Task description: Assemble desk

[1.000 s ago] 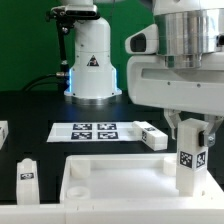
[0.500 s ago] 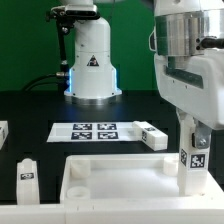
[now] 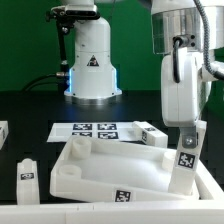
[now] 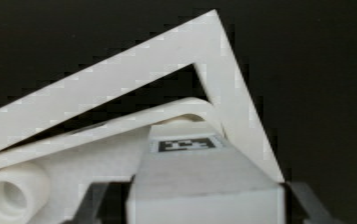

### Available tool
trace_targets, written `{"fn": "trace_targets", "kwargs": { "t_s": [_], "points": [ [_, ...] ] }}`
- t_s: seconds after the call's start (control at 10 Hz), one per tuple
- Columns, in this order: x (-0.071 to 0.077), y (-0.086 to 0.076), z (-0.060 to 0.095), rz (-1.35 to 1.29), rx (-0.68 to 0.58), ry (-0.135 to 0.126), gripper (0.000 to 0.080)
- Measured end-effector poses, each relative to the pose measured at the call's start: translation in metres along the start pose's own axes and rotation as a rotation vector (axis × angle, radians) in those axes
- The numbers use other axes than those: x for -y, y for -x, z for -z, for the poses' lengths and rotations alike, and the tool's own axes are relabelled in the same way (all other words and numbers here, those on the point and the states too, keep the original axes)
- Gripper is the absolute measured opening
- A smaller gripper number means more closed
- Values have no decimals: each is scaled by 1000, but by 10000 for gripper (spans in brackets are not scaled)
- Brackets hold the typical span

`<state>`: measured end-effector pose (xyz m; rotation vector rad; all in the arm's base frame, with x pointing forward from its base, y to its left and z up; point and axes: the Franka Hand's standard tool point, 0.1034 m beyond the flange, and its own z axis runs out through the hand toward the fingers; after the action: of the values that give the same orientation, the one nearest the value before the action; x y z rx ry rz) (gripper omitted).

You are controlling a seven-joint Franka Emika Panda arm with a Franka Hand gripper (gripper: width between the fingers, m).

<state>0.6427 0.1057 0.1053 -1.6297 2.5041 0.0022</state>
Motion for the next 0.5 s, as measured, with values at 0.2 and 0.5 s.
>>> {"fn": "trace_targets", "kwargs": {
  "t_s": [0.2,0.5],
  "points": [
    [-1,1,-1,24,2,3,371],
    [-2,6,7,92,13,-5,640]
  ]
}}
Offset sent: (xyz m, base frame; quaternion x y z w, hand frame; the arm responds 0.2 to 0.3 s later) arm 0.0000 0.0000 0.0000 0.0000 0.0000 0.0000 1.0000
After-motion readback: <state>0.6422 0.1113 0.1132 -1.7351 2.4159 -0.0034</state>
